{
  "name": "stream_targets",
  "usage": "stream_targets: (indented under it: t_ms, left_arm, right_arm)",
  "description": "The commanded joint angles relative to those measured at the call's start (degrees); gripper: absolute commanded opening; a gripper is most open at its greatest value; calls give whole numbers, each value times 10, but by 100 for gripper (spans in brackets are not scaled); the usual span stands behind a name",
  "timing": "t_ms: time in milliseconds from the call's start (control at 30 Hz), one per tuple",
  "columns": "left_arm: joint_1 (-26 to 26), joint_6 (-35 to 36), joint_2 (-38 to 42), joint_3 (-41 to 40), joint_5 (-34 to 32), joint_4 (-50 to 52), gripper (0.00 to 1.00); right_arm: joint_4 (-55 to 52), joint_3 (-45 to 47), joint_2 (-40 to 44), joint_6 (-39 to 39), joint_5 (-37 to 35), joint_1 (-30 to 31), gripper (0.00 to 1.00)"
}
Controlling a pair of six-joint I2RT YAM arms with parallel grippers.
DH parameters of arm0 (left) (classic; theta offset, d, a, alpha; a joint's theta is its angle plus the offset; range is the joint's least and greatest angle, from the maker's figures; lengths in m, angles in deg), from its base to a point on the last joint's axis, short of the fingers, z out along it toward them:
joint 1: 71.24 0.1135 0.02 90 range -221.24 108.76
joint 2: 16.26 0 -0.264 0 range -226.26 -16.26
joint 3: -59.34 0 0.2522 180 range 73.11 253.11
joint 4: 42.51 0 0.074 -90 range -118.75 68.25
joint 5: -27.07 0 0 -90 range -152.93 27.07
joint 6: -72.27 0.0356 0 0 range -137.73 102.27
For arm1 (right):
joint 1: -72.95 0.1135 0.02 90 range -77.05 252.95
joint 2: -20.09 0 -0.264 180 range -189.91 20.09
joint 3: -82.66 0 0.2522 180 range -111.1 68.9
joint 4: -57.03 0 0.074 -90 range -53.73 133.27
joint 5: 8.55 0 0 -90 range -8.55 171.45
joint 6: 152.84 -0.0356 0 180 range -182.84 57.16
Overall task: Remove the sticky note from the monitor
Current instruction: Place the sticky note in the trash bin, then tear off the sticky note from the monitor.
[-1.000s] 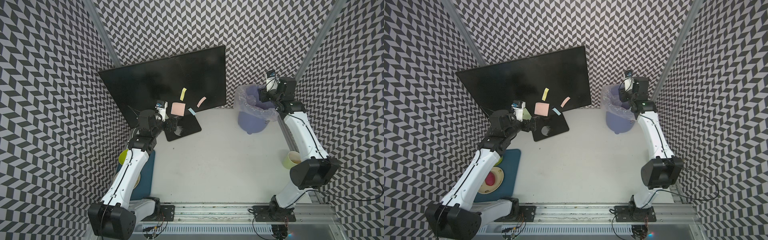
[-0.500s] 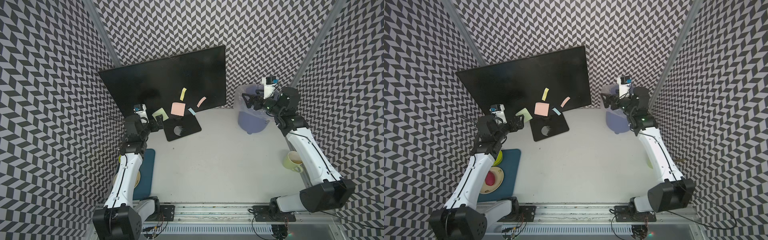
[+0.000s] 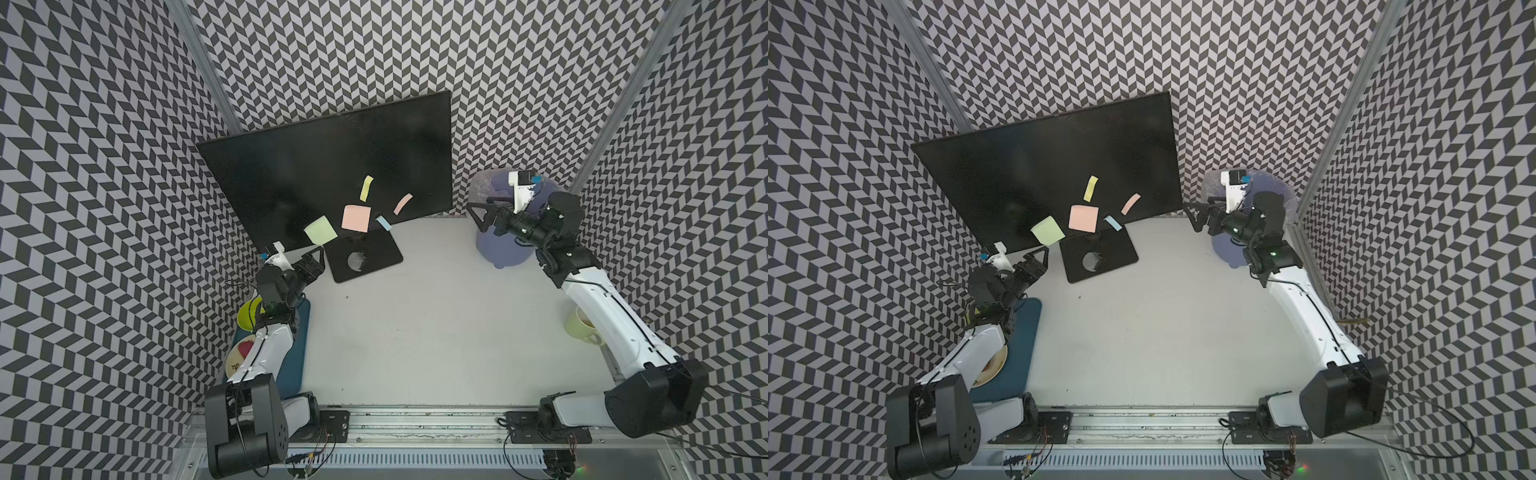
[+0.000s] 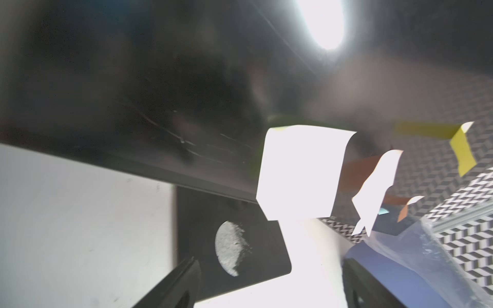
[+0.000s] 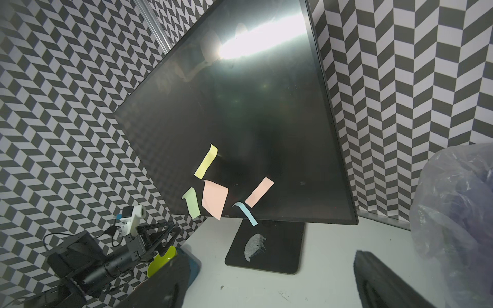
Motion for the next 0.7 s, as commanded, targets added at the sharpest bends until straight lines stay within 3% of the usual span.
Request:
stream_targets:
  t_ms: [0,333,667]
  left_arm:
    - [-4,-60,-18,-7,29,-150,84]
    - [-18,-77,-102,19,37,-183,76]
    - [-21,-85,-134,58,37,-193,70]
  right_arm:
    - [43,3,24,-8,8,3,99]
    - [53,9,22,-22,32,3,99]
    - [56,9,25,-23,36,3,99]
